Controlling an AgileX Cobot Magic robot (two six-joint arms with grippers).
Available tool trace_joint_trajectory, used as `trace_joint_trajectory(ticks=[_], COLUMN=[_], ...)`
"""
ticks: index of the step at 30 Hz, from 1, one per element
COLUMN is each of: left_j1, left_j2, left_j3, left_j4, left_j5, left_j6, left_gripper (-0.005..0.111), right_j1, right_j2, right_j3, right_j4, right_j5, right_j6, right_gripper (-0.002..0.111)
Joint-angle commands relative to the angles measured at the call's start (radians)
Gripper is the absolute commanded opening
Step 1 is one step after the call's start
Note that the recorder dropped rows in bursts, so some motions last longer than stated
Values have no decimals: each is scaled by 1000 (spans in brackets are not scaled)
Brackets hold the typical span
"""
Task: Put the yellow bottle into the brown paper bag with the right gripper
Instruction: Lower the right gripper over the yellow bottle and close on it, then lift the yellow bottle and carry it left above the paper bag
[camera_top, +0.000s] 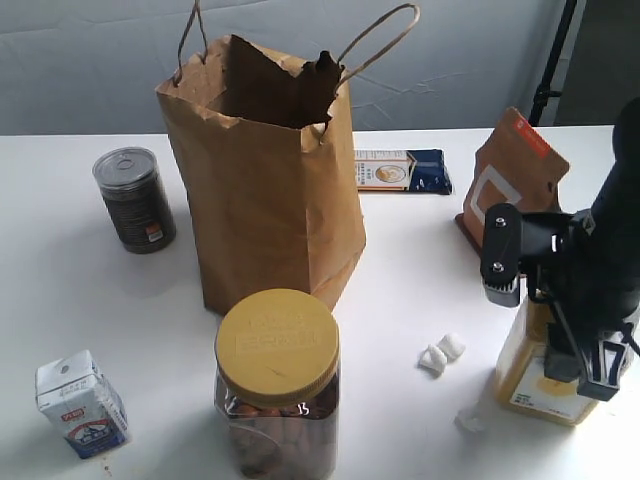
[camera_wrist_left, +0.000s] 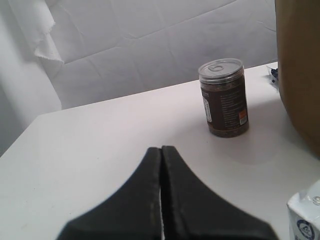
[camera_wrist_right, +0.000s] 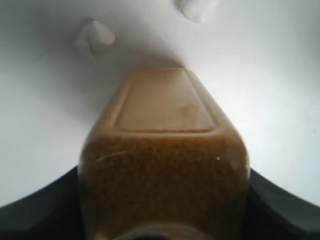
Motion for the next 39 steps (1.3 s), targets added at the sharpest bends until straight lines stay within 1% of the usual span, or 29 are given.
trace_joint_trajectory(ticks=[1,2,5,7,13,15,17,19,21,24,26,29,32,35,39], left_j1=[0,0,0,0,0,0,0,0,0,0,0,0,0,0,0], left_j2=[-2,-2,-2,-2,-2,-2,-2,-2,-2,-2,-2,-2,-2,-2,-2], left_j3=[5,5,5,5,5,5,5,5,5,5,5,5,5,5,5], left_j4=[0,0,0,0,0,0,0,0,0,0,0,0,0,0,0], left_j5=[-4,-4,-4,-4,-4,-4,-4,-4,-4,-4,-4,-4,-4,-4,-4], left_j6=[-7,-7,-7,-7,-7,-7,-7,-7,-7,-7,-7,-7,-7,-7,-7], left_gripper=[0,0,0,0,0,0,0,0,0,0,0,0,0,0,0], right_j1=[0,0,0,2,2,2,26,70,126,229,310,436,523,560,560], right_j2=[5,1,-30,-80,-361,-452,-543,-609,-663,-706,-708,-706,-667,-599,-482], right_j3=[5,5,5,16,132,162,182,184,184,184,184,180,158,100,-18], right_j4=[8,10,34,53,137,163,203,249,336,480,506,528,531,513,453], right_j5=[10,11,-16,-89,-387,-445,-483,-502,-516,-544,-592,-712,-813,-859,-895], right_j6=[98,133,214,270,466,498,498,498,489,408,400,400,400,400,400], right_gripper=[9,-1,0,0,0,0,0,0,0,0,0,0,0,0,0])
